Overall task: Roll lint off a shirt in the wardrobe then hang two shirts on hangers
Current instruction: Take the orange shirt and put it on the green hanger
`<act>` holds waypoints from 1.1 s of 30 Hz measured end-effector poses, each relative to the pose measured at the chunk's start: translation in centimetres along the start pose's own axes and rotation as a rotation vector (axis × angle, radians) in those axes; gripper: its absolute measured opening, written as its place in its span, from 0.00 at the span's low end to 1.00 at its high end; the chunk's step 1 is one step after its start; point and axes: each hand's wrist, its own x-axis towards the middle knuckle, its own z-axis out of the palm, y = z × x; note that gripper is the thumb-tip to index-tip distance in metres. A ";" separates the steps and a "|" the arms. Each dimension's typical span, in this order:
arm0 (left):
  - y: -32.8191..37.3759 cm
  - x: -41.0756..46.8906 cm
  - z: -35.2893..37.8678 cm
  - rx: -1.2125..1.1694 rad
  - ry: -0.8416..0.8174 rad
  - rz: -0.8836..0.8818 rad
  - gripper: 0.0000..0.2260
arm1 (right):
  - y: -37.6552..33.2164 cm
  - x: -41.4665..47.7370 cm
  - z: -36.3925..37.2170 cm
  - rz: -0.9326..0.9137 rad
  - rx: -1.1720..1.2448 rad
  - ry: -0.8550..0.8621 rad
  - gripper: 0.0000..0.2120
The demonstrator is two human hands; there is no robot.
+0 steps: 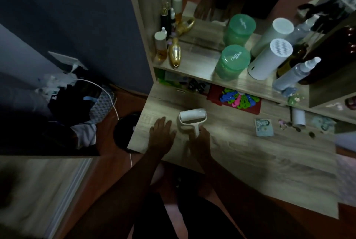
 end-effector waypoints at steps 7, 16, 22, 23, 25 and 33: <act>-0.2 -0.9 -0.7 -0.071 -0.002 -0.068 0.21 | -1.4 -1.6 -1.9 -0.077 -0.177 -0.127 0.22; -2.3 -5.2 -10.9 -0.214 0.316 -0.169 0.17 | -11.9 -7.3 -1.8 -0.452 0.030 -0.210 0.12; -9.3 -13.1 -22.1 -0.195 0.678 -0.340 0.23 | -25.5 -15.3 3.9 -0.782 0.023 -0.527 0.08; -10.6 -14.8 -24.0 -0.182 0.737 -0.376 0.21 | -27.4 -17.1 5.3 -0.850 0.028 -0.577 0.07; -13.4 -18.6 -27.7 -0.150 0.865 -0.442 0.19 | -31.4 -21.4 7.9 -1.002 0.043 -0.664 0.06; -23.7 -35.2 -43.0 0.024 1.274 -0.627 0.18 | -44.7 -41.3 13.7 -1.365 0.174 -0.950 0.05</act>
